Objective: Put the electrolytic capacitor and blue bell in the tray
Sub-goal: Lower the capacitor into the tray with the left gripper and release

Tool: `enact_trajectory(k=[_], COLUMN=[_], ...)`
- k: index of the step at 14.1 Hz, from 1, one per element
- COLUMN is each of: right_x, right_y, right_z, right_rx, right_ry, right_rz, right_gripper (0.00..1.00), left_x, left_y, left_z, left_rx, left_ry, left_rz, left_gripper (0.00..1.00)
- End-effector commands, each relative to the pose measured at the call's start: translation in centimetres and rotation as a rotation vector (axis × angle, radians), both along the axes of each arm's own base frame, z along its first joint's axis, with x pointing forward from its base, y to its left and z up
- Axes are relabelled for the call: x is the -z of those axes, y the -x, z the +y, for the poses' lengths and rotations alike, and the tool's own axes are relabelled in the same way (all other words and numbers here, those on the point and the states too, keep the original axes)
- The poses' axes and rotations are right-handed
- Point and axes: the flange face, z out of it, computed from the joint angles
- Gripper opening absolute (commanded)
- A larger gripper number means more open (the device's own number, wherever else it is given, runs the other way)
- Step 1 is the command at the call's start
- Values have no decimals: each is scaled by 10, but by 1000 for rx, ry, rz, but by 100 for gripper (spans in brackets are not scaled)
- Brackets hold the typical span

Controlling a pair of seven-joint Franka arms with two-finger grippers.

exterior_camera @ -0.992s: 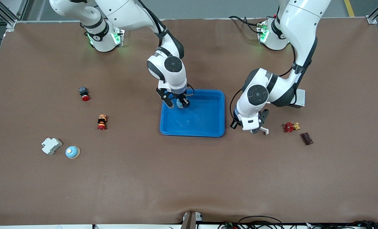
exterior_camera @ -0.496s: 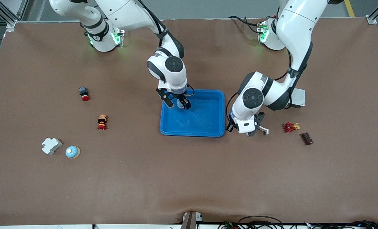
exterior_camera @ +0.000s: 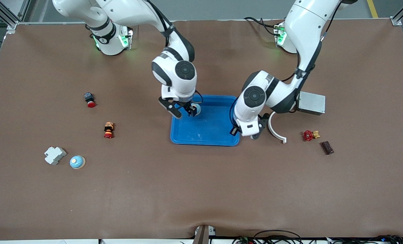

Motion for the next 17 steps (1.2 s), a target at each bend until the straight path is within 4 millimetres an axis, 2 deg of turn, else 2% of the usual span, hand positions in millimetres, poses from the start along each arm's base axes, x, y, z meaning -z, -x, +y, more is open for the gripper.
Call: enact_trajectory(k=[1,3,6,9,10,11,12,14,17], right_x=[-43,-63,-75,-82,-77,-77,-76,-76,-70], right_y=[-32,-57,-86,-101,-104,-109,-112,-120,-129], right_z=[-61,-114,-189,-249,-274,-306,-329,-362,-415], right_rx=[-105,-175,-261,-346,-371,-396,-418,-451,-510], right_ry=[6,-3,-16,-27,-31,-39,-47,-55,-64], right_rz=[24,38,56,73,85,83,84,79,58], right_gripper=[100,100,100,100,100,100,100,100,100], left_x=[12,26,44,53,53,53,53,27,-45], left_y=[10,33,62,73,75,76,76,71,52], left_z=[-20,-42,-60,-56,-53,-53,-51,-46,-19], left_rx=[-22,-43,-88,-113,-121,-121,-122,-137,-144], left_ry=[-9,-24,-63,-92,-98,-105,-117,-135,-197], left_rz=[16,39,64,85,89,93,101,98,53], left_gripper=[0,0,0,0,23,56,100,100,100])
